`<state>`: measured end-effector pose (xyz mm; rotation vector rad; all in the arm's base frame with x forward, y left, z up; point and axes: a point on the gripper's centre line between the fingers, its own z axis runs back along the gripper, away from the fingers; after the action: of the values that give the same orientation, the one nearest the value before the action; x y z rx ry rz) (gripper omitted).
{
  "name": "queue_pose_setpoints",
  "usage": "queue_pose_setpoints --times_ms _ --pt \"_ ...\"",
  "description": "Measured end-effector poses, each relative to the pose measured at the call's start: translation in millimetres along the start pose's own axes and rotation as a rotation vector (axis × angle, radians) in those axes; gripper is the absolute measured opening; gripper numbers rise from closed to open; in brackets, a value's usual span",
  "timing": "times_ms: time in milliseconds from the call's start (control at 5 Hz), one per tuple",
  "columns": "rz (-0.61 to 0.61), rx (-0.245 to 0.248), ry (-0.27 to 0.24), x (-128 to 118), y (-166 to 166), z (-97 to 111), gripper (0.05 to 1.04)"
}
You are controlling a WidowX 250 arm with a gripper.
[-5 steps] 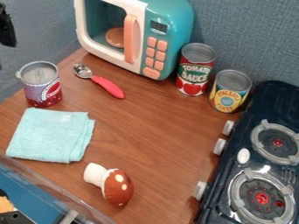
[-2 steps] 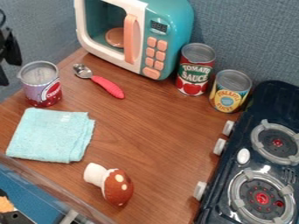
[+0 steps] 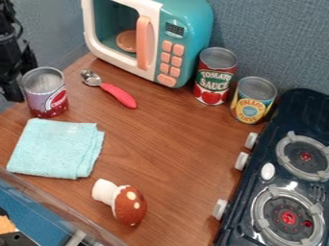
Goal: Move the can to the right side of the table
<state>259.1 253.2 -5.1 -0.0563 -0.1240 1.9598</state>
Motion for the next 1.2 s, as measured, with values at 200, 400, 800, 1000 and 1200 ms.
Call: queue_pose_setpoints --times_ms 200,400,800,1000,1200 --pt "-0.008 0.007 -0.006 -21 3 -2 0.999" --pt "-0.031 0.003 -0.001 -44 4 -2 0.999" --pt "-0.056 0.013 0.022 -110 13 0 0.999" --pt "-0.088 -0.005 0.01 -159 17 3 0.999" --pt "-0.132 -0.008 -0.017 -207 25 10 0.999"
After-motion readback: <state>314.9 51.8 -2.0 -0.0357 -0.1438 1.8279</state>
